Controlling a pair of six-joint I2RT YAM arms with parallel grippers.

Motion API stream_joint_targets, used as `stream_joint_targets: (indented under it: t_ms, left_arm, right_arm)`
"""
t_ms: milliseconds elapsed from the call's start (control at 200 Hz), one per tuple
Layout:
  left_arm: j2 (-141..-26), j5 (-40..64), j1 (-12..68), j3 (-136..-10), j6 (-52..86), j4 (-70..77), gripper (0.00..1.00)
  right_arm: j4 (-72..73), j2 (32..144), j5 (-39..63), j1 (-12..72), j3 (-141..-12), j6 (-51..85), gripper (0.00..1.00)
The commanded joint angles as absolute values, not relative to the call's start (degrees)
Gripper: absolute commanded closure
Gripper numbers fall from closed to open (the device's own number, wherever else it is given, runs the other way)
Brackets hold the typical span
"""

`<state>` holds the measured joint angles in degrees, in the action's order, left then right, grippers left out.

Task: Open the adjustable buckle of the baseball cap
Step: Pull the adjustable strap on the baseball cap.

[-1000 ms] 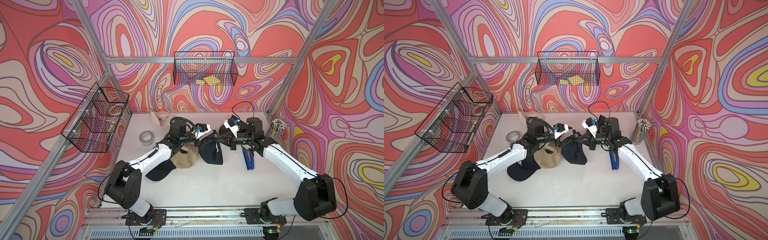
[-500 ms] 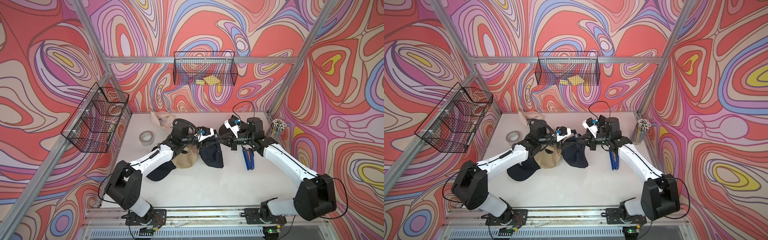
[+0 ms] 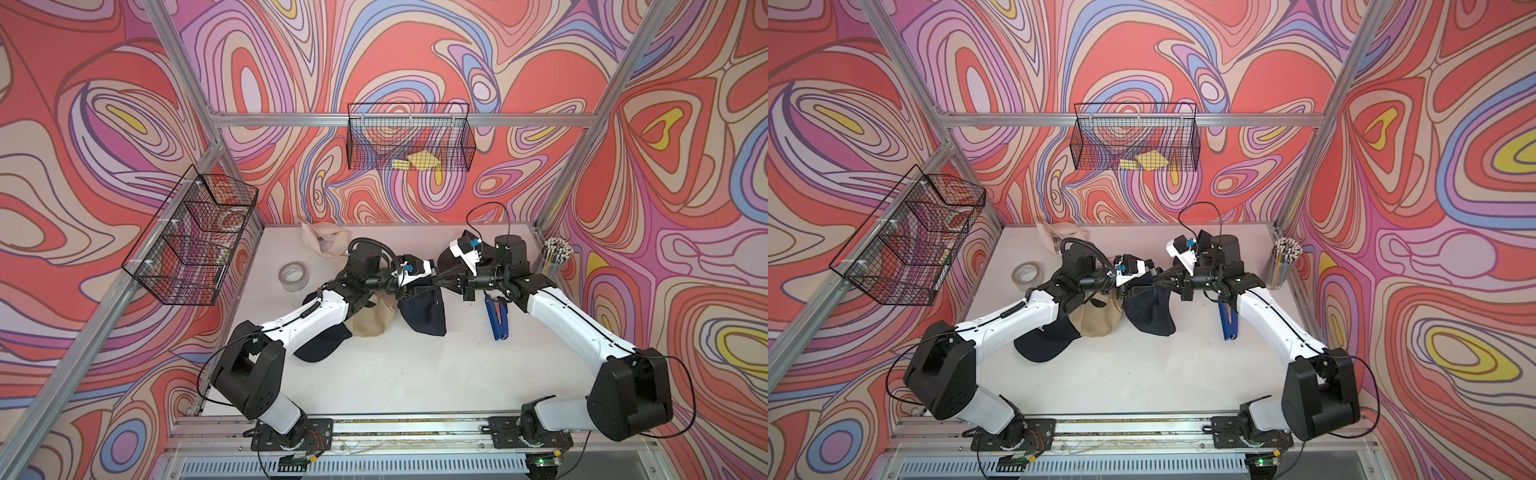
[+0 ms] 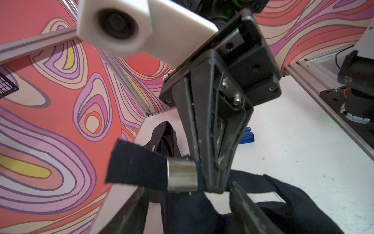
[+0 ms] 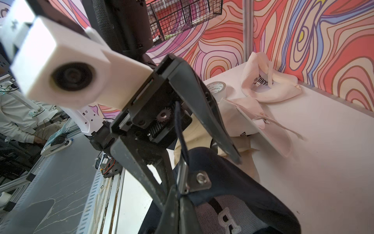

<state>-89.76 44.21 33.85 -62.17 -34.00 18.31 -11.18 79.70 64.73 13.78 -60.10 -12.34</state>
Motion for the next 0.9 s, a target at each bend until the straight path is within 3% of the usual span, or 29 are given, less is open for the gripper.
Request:
stream_joint_targets:
  t_ms: [0, 280, 566, 891]
  left_arm:
    - [-89.1, 44.6, 32.8, -61.7, -37.2, 17.8, 0.34]
    - [-90.4, 49.6, 31.0, -62.4, -38.0, 19.3, 0.34]
    - [-91.3, 48.0, 32.8, -61.7, -39.6, 20.7, 0.37]
    - [-92.2, 43.0, 35.6, -61.7, -41.7, 22.5, 0.5]
  right_arm:
    - [-10.9, 79.8, 65.6, 13.4, -61.5, -12.0, 1.0]
    - [-11.0, 79.9, 66.0, 13.2, -61.4, -11.9, 1.0]
    - [-9.4, 80.5, 67.7, 13.3, -61.6, -10.5, 1.0]
    - [-8.4, 81.1, 69.9, 13.3, -60.8, -9.5, 1.0]
